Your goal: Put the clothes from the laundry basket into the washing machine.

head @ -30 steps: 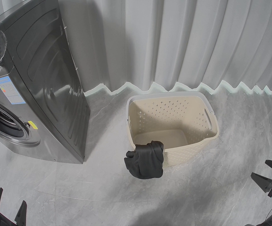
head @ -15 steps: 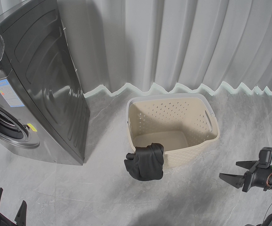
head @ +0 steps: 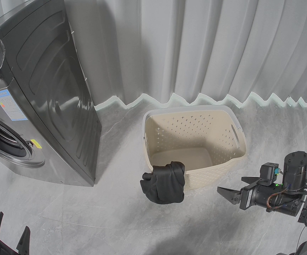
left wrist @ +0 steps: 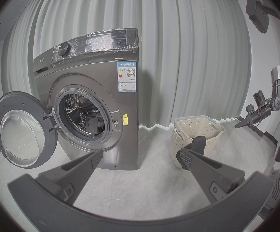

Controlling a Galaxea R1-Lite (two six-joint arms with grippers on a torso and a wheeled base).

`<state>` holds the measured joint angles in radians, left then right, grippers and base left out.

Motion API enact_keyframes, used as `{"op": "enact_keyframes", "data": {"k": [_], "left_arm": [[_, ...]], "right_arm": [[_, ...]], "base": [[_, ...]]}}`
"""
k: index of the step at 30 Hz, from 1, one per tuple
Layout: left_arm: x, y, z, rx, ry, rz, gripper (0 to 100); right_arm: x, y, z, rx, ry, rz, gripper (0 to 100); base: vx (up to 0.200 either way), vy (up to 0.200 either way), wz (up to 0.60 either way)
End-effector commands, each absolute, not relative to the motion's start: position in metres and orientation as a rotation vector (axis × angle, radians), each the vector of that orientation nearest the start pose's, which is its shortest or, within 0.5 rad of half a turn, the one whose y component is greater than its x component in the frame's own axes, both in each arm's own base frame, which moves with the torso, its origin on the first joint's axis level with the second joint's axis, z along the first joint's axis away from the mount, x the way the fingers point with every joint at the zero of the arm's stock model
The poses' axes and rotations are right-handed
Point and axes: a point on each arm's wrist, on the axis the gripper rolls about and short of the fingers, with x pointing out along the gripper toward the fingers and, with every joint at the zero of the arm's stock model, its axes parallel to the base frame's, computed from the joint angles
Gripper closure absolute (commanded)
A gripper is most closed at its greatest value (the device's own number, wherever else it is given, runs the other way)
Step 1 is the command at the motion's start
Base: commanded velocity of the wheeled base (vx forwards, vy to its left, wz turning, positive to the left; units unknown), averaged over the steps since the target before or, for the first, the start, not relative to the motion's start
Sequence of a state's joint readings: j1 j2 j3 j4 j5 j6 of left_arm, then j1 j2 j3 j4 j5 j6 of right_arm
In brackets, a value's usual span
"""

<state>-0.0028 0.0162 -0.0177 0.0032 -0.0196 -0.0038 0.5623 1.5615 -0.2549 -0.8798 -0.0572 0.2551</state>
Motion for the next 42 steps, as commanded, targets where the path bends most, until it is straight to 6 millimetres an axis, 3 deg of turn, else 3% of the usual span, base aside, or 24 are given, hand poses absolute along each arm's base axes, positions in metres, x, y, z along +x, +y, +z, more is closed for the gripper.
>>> {"op": "enact_keyframes", "data": {"k": [1,5,15,31,42], "left_arm": [[-0.023,0.000,0.076,-0.005,0.002,-0.023,0],[-0.023,0.000,0.076,-0.005,0.002,-0.021,0],[-0.023,0.000,0.076,-0.008,0.002,-0.021,0],[-0.023,0.000,0.076,-0.008,0.002,-0.021,0],[-0.023,0.000,0.076,-0.008,0.002,-0.021,0]], "right_arm": [[0.197,0.126,0.088,0.092,0.530,0.432,0],[0.207,0.135,0.080,0.092,0.545,0.434,0],[0.229,0.178,0.059,0.110,0.568,0.424,0],[0.267,0.207,0.015,0.112,0.575,0.410,0],[0.292,0.228,-0.005,0.134,0.527,0.429,0]], "base": [[0.000,0.000,0.00],[0.000,0.000,0.00],[0.000,0.000,0.00],[0.000,0.000,0.00],[0.000,0.000,0.00]]}}
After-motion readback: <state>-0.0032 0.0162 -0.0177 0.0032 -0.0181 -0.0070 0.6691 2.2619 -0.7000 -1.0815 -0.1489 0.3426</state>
